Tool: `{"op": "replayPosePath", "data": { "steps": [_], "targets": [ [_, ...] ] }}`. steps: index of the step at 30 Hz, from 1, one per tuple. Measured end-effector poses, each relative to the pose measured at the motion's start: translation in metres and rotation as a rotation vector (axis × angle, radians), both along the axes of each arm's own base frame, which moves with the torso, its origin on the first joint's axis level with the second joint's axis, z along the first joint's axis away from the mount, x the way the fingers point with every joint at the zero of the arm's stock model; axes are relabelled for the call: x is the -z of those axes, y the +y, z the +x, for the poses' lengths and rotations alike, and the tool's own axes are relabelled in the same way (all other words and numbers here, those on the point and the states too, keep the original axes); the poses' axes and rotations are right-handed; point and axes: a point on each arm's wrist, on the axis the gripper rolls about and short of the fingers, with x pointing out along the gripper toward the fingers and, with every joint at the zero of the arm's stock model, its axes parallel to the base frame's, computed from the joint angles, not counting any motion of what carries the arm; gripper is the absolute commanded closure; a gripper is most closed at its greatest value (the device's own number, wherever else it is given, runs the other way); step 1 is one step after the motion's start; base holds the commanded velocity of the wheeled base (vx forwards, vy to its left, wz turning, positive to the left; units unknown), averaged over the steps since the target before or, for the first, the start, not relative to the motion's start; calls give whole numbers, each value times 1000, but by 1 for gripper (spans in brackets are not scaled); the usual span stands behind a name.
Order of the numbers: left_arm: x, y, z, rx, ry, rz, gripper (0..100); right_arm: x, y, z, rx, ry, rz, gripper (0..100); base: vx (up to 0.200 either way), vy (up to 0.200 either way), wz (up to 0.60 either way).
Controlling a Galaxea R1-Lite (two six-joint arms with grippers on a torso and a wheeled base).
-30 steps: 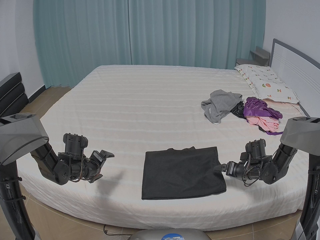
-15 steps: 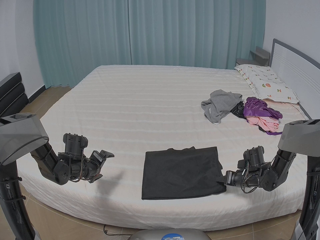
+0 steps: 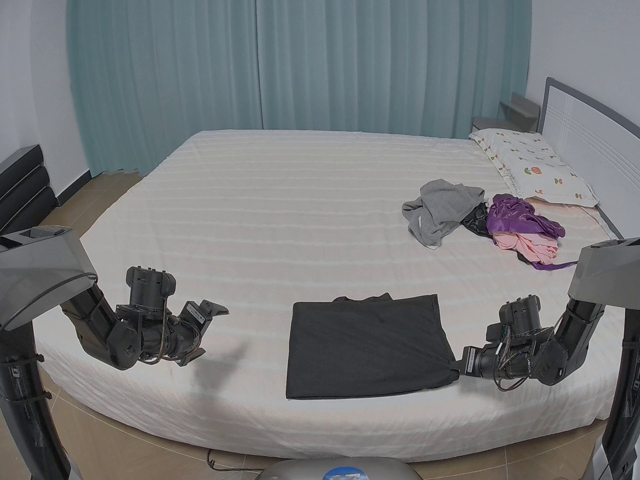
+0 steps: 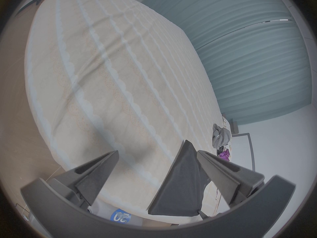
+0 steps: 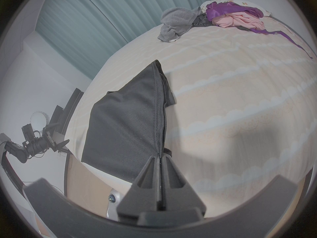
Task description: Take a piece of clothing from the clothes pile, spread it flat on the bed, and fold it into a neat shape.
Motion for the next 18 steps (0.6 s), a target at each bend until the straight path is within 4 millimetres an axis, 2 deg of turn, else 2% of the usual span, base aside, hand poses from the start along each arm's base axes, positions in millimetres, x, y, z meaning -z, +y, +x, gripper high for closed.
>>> {"op": "replayPosePath", "data": {
  "steps": [2,3,12,18],
  "targets": [
    [0,0,0,0,0,0,0,0,0,-1,-1,2,-2,100,0,0,0],
    [0,0,0,0,0,0,0,1,0,-1,-3,3,-4,0,0,0,0],
    [0,0,0,0,0,0,0,-2,1,6,-12,-25,-1,0,0,0,0],
    [0,0,0,0,0,0,0,-12,4,38,26,-107,40,0,0,0,0]
  ]
}}
